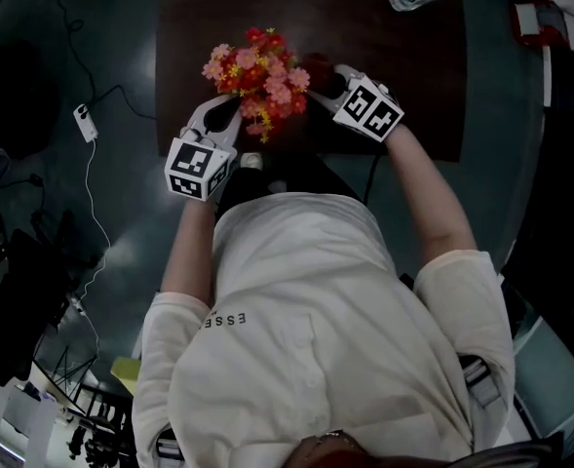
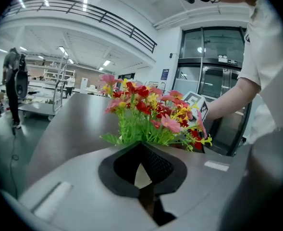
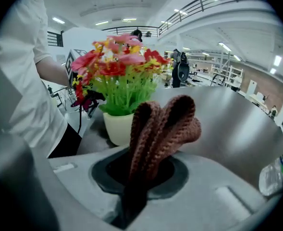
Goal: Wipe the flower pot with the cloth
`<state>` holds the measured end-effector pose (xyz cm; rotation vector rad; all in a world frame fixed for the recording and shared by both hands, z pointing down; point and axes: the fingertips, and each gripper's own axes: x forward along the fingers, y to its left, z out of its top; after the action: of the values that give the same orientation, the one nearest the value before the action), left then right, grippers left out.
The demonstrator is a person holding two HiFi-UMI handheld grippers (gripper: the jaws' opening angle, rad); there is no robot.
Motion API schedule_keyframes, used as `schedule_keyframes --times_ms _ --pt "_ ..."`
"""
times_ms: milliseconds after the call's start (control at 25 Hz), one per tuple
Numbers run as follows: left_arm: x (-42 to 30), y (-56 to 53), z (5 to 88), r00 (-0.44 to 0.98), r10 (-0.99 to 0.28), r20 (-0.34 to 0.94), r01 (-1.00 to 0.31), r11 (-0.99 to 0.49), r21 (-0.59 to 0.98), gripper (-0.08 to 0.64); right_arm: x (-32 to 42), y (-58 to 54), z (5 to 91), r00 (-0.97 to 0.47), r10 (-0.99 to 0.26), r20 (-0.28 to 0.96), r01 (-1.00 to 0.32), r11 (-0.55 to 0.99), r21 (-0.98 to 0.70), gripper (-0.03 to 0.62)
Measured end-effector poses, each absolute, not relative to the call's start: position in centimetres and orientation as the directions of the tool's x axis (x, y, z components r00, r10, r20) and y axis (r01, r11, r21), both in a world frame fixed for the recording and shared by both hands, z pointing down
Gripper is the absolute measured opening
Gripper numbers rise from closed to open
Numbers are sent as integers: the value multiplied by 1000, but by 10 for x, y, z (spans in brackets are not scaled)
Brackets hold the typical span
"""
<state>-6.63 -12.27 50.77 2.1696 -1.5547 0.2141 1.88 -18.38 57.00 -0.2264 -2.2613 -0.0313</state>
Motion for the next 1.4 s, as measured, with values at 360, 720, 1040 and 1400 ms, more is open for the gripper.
schedule_keyframes --times_ms 360,720,1040,1400 --pt "-70 -123 507 181 -897 403 -965 -83 249 9 -73 -228 563 -619 424 661 449 882 -146 46" --pt "-75 -127 508 76 -908 412 -962 43 270 9 -125 -186 564 -352 764 541 710 595 -377 43" --pt "-80 -127 511 27 -909 417 -971 75 227 9 -122 -173 562 -270 839 472 711 504 -490 41" --pt "-82 -126 509 1 -906 424 -964 111 240 9 -87 -190 560 -295 818 494 682 543 -490 41"
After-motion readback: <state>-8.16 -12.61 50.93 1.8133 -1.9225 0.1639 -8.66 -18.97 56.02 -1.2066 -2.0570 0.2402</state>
